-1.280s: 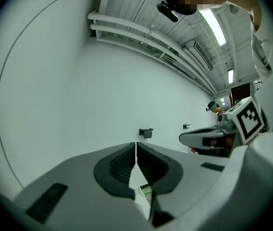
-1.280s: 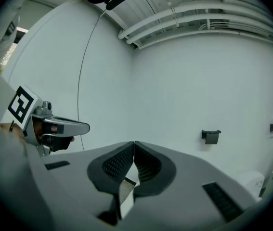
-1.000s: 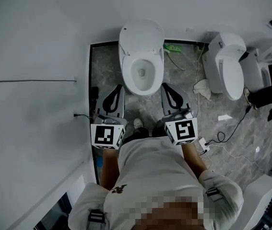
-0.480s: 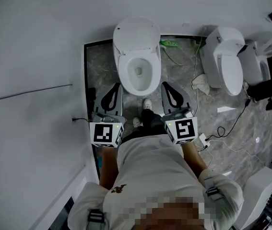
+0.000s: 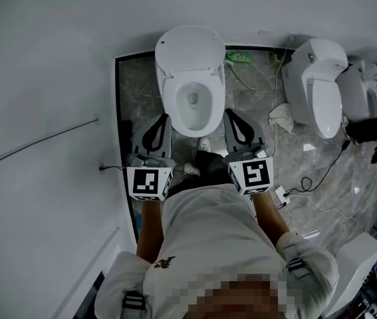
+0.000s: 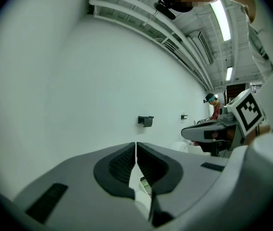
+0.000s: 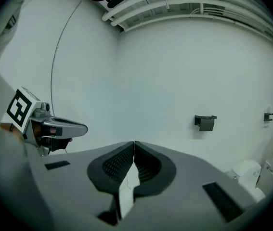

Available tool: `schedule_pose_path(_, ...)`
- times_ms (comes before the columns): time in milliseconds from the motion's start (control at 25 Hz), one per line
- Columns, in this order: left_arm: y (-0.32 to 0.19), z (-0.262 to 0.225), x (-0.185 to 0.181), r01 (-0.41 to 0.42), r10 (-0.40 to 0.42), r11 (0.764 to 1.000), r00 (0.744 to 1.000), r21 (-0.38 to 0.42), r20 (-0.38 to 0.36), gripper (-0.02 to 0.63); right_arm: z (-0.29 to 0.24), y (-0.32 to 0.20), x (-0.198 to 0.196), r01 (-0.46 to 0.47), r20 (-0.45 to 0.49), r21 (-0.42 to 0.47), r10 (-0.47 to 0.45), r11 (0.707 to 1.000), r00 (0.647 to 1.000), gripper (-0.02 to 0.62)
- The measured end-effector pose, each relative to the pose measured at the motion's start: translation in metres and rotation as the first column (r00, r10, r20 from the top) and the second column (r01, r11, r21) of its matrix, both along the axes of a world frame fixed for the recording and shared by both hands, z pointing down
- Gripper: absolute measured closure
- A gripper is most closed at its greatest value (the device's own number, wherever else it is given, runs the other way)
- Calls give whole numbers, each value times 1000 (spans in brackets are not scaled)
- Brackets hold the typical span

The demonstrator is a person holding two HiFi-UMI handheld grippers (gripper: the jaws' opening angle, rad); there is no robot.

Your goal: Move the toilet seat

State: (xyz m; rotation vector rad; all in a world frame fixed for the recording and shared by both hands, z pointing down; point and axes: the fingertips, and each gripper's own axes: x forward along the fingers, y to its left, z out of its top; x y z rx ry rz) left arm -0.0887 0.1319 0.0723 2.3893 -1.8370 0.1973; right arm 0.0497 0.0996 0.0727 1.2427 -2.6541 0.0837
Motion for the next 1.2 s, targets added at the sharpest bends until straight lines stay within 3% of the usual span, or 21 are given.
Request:
schedule_pose_path(520, -70, 63, -6, 53, -53, 995, 999, -89, 0, 577, 62, -71, 7, 25, -31, -84, -28, 996, 999, 574)
schedule_pose_path(800, -87, 106, -16, 82, -83, 989, 996, -122, -9, 577, 110, -82, 2, 26, -59, -143, -35, 989, 998, 574)
schedule_pose_path(1200, -93, 164, -20, 45, -50, 985, 998, -166, -25, 577, 158, -84, -1, -34, -73, -177, 21, 984, 997, 574)
